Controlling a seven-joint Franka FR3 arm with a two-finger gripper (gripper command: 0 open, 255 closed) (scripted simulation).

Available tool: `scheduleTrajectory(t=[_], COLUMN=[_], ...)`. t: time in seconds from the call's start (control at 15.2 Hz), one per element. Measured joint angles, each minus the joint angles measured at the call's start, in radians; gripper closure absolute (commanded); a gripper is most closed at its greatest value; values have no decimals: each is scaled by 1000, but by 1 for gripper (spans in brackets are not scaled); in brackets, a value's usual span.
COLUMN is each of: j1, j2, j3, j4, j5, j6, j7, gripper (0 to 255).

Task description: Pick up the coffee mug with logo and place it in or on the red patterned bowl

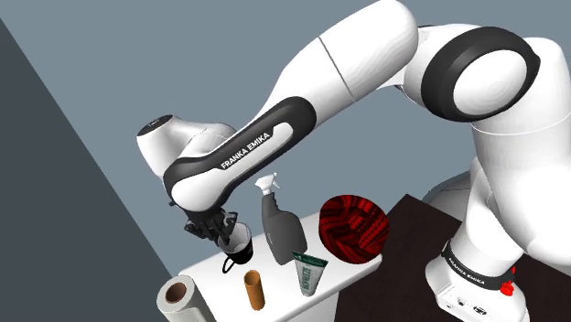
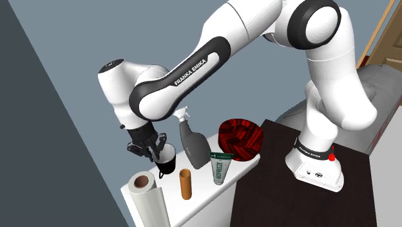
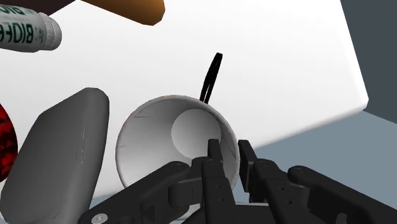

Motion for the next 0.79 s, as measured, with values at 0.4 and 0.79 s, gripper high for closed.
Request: scheduleTrajectory(t=[0.4, 0.79], j1=[6, 29], j2=[-26, -49], j3=[-11, -37], j4=[17, 50], j5=[53, 61], j6=[-63, -142], j7=[-47, -61], gripper=[255, 255])
